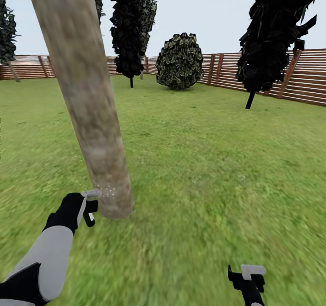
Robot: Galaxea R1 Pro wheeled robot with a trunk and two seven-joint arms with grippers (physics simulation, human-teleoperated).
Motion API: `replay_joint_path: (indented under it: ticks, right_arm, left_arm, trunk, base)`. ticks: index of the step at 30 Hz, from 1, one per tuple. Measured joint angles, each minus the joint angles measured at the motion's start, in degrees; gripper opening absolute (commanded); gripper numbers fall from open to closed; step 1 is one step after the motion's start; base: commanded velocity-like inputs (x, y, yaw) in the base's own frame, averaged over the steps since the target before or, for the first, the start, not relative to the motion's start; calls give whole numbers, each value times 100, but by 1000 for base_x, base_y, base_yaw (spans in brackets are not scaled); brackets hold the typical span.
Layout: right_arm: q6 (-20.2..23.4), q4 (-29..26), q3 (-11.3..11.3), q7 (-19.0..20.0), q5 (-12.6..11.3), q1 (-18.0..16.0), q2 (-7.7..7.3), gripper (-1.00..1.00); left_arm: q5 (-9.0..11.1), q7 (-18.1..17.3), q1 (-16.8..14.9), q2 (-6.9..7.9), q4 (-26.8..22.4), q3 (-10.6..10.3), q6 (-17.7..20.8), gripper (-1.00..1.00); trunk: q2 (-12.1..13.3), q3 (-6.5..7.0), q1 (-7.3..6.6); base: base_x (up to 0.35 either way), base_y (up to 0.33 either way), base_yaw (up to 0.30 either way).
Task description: In the garden, pick up the pesticide atomizer on the floor and spray pesticide onto both trees until each tree trunk is fully covered.
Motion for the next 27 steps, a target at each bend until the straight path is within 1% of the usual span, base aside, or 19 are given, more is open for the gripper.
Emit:
replay_joint_path:
  ticks: [2, 4, 6, 7, 9, 11, 13, 16, 22, 24, 25, 27]
  right_arm:
    - [-3, 3, 0, 1, 0, 0, -1, 100]
    - [-3, 6, 0, 3, 2, 0, -4, 100]
    - [-3, 7, 0, 4, 3, 0, -16, 100]
    - [-4, 6, 0, 4, 2, 0, -17, 100]
    - [-3, 5, 0, 4, 1, 0, -24, 100]
    - [-3, 6, 1, 4, 3, 0, -21, 100]
    - [-3, 7, 1, 3, 2, 0, -20, 100]
    - [-1, 8, 1, 2, 8, 0, -16, 100]
    - [-1, 8, 1, 2, 9, 0, -4, 100]
    - [-1, 8, 1, 2, 9, 0, -3, 100]
    - [-1, 8, 2, 2, 9, 0, -2, 100]
    - [-1, 8, 3, 3, 9, 0, -2, 100]
  left_arm:
    - [-19, -39, -28, 37, 0, -100, 29, -100]
    - [-22, -96, -53, 105, -8, -208, 44, -100]
    - [-13, -133, -201, 152, -8, -260, 151, -100]
    - [-13, -138, -239, 160, -7, -273, 223, -100]
    - [-10, -146, -280, 171, -6, -375, 381, -100]
    - [-5, -150, -274, 175, -9, -596, 453, -100]
    - [-2, -150, -252, 174, -6, -682, 470, -100]
    - [9, -151, -222, 155, -4, -729, 473, -100]
    - [15, -151, -220, 95, -4, -717, 468, -100]
    - [10, -150, -232, 100, -4, -713, 463, -100]
    - [-1, -150, -246, 133, -4, -712, 461, -100]
    - [23, -151, -250, 142, -4, -711, 461, -100]
  trunk:
    - [0, 0, 0]
    - [0, 0, 0]
    - [0, 0, 0]
    - [0, 0, 0]
    - [0, 0, 0]
    - [0, 0, 0]
    - [0, 0, 0]
    - [0, 0, 0]
    - [0, 0, 0]
    - [0, 0, 0]
    - [0, 0, 0]
    - [0, 0, 0]
  base:
    - [0, 0, 13]
    - [0, 0, 3]
    - [0, 0, 0]
    - [0, 0, 0]
    - [0, 0, 0]
    - [0, -82, 0]
    - [0, -213, 0]
    - [0, -261, 0]
    - [0, -270, 0]
    - [0, -272, 0]
    - [0, -273, 0]
    - [0, -273, 0]
